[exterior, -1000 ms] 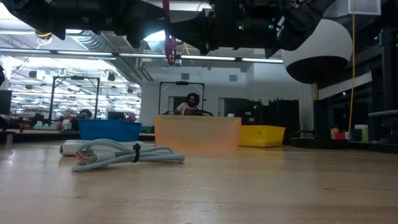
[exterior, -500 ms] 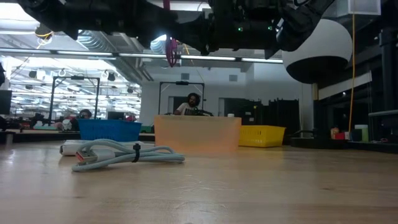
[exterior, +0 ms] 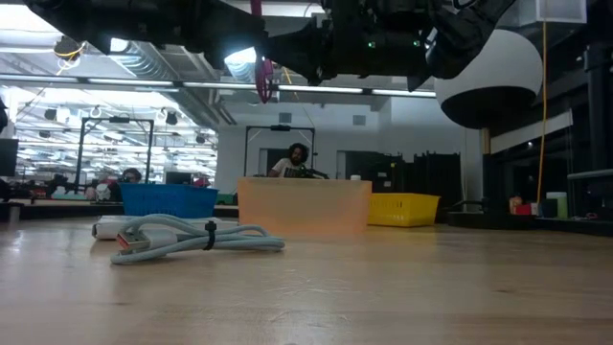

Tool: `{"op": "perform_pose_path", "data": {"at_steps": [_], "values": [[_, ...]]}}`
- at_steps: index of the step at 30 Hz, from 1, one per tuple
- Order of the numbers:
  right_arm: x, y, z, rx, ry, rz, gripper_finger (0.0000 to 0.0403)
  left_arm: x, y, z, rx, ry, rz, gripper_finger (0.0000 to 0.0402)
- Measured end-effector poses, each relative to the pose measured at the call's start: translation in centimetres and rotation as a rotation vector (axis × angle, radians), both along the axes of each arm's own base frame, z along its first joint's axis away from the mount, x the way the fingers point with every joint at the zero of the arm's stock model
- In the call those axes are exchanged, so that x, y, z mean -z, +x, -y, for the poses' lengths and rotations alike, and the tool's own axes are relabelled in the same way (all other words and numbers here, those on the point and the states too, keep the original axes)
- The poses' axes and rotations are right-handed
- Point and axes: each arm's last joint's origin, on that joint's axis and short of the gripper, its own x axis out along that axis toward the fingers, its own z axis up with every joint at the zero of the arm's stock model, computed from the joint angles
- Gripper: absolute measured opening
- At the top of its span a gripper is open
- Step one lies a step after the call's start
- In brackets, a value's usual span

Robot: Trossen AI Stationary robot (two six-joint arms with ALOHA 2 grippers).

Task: Pick and place items into bin
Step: Put the pink USB cable wire into the blue basket

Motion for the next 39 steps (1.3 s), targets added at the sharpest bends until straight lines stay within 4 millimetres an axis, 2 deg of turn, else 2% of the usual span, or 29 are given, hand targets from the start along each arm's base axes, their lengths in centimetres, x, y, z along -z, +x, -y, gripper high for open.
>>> {"op": "perform_pose_path", "data": {"at_steps": [7,16,28,39], "values": [[0.0,0.0,0.0,-0.001,0.002,0.0,0.0,0.0,-0.1,0.0,-0.001,0.037,-0.005,0.0106],[0.1,0.0,0.0,-0.001,0.0,-0.005,0.0,0.2,-0.1,0.0,0.011,0.067,-0.029,0.0015],[0.0,0.0,0.0,0.002,0.011,-0.003,0.0011,0.0,-0.5,0.0,0.009,0.072,-0.034,0.0013],[0.0,0.0,-0.2,0.027,0.032,-0.008,0.0096,-0.7,-2.6,-0.1,-0.08,0.082,-0.097,0.0012]]}}
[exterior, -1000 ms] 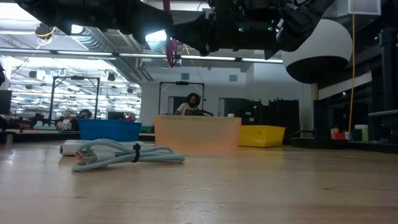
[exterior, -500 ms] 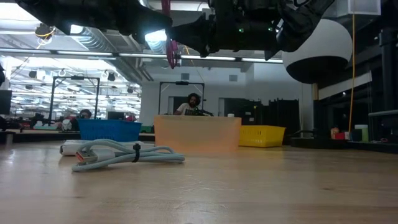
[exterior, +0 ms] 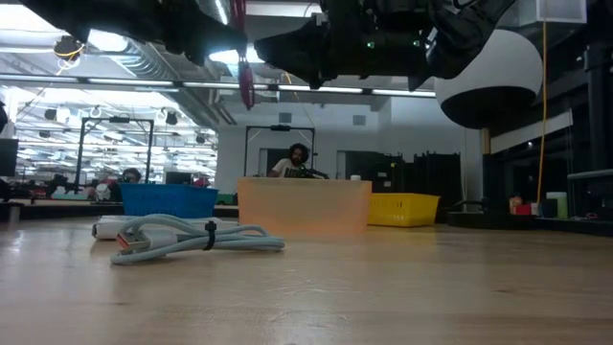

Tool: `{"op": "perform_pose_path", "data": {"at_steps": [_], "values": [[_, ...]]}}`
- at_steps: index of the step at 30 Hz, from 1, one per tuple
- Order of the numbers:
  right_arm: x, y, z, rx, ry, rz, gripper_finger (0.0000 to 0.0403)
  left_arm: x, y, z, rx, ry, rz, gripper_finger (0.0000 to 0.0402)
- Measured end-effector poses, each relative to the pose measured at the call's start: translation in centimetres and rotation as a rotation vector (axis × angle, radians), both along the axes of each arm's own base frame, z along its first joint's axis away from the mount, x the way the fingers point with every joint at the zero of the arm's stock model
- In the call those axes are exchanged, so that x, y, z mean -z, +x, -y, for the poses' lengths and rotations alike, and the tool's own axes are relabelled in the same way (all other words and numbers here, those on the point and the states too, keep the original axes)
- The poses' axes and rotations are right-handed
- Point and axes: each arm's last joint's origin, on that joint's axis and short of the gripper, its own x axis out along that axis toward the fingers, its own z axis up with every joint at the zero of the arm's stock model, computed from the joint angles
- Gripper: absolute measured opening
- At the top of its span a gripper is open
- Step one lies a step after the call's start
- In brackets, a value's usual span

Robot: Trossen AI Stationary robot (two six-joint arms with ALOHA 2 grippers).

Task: Pick and place items into bin
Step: Put the pink USB cable wire into the blue basket

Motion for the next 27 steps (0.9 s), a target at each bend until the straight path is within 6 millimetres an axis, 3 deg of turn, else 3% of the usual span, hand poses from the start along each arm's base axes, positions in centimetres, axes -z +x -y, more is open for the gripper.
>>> {"op": "perform_pose_path", "data": {"at_steps": [6,14,18,27], "values": [[-0.6,-0.4,-0.1,-0.002,0.001,-0.03,0.0138,-0.3,-1.2,0.1,0.001,-0.002,-0.025,0.0012],[-3.6,-3.4,-0.7,-0.005,0.081,-0.163,0.0142,-0.8,-2.8,0.1,-0.017,-0.009,-0.041,0.0012],[-3.3,-4.8,-2.0,0.004,0.052,-0.176,0.0112,-0.9,-3.6,0.1,-0.017,-0.01,-0.057,0.0012],[-2.3,-7.9,-3.6,0.089,0.055,-0.135,0.0006,-0.2,-5.2,0.1,-0.073,-0.096,-0.151,0.0013]]}}
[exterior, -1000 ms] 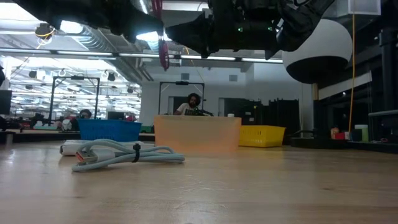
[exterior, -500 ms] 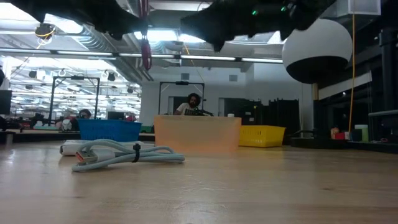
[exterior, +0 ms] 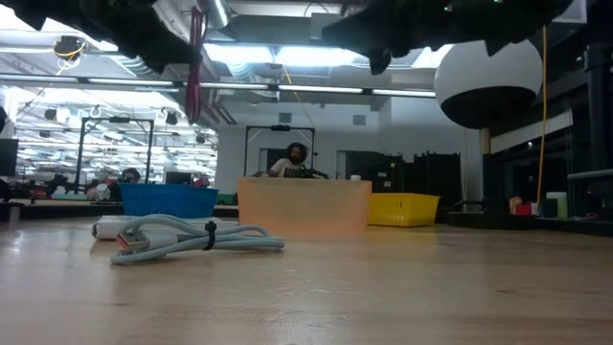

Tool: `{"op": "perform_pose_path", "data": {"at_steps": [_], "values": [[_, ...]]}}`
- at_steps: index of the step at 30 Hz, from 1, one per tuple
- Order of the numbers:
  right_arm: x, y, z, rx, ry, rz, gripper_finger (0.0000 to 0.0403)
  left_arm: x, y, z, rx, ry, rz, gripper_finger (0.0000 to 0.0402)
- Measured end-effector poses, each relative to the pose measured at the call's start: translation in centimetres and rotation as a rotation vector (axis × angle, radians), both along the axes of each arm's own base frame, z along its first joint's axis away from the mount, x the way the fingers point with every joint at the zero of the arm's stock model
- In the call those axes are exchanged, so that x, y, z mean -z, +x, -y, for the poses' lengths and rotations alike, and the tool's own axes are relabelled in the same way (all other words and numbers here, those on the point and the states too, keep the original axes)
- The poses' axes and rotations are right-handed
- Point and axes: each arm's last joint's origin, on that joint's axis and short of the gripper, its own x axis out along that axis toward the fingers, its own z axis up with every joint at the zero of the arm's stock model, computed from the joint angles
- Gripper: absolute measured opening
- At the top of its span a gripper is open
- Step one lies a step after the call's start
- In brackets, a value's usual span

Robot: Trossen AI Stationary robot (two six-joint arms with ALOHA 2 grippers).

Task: Pick and place items into bin
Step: Put the pink USB cable wire into the blue basket

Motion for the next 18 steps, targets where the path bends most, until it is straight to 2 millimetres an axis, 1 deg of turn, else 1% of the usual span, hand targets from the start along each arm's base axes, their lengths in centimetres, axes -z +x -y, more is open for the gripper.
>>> {"op": "perform_pose_path", "data": {"at_steps": [4,7,10,15,18], "values": [[1.1,-0.6,-0.2,-0.005,0.014,0.015,0.001,0.2,-0.2,0.0,-0.017,0.001,-0.023,0.0013],[1.2,-0.8,0.0,0.008,0.007,0.056,0.0003,0.2,-0.2,0.0,-0.015,0.01,-0.021,0.0013],[1.4,-0.9,0.5,0.025,0.008,0.051,0.0003,0.2,-0.2,-0.1,-0.024,0.012,-0.021,0.0013],[1.7,-1.0,1.8,0.105,0.027,0.036,0.0001,0.1,-0.3,-0.5,-0.177,0.02,-0.014,0.0013],[1.7,-1.0,2.5,0.158,0.03,0.037,0.0002,0.3,-0.4,-0.7,-0.275,-0.014,-0.014,0.0013]]}}
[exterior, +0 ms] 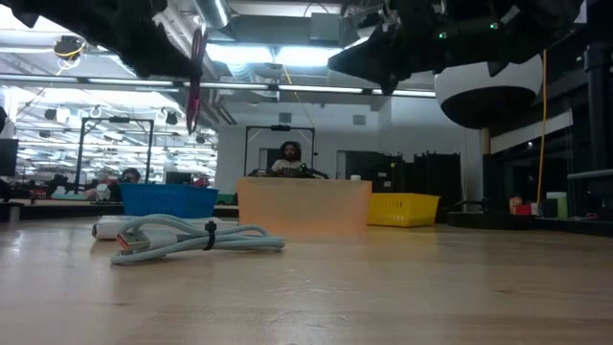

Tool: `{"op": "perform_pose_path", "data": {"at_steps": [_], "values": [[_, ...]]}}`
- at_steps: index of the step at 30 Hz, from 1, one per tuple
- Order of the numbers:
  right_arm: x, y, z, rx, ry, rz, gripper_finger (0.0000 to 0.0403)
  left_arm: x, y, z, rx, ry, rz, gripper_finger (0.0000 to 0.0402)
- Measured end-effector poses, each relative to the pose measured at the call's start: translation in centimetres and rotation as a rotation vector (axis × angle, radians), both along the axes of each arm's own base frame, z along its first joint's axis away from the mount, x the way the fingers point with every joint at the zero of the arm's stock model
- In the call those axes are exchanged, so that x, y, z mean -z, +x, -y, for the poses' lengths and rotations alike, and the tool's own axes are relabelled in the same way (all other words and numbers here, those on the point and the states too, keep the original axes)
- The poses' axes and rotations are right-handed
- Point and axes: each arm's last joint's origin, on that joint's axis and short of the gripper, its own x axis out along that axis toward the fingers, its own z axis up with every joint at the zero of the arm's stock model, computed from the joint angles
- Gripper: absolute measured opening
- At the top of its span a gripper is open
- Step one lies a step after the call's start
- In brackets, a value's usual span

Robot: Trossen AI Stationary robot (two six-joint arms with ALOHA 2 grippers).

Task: Pick and place items into bin
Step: Put the pink USB cable wire into the blue basket

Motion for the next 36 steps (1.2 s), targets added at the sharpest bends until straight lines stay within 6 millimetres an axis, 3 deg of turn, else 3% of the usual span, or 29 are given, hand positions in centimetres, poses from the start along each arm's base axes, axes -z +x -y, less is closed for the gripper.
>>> {"op": "perform_pose_path", "data": {"at_steps": [8,18,28,36], "values": [[0.2,-0.1,1.5,0.085,0.022,-0.02,0.0002,0.9,-0.2,-0.7,-0.181,-0.108,-0.101,0.0013],[0.1,-0.2,2.3,0.112,0.021,-0.003,0.0002,-1.6,0.8,-2.6,-0.328,-0.226,-0.322,0.0013],[0.0,-0.2,2.8,0.133,0.045,0.003,0.0002,-4.1,4.1,-6.6,-0.34,-0.295,-0.492,0.0013],[0.1,-0.2,2.8,0.132,0.041,0.001,0.0002,-3.3,4.9,-9.6,-0.427,-0.393,-0.637,0.0013]]}}
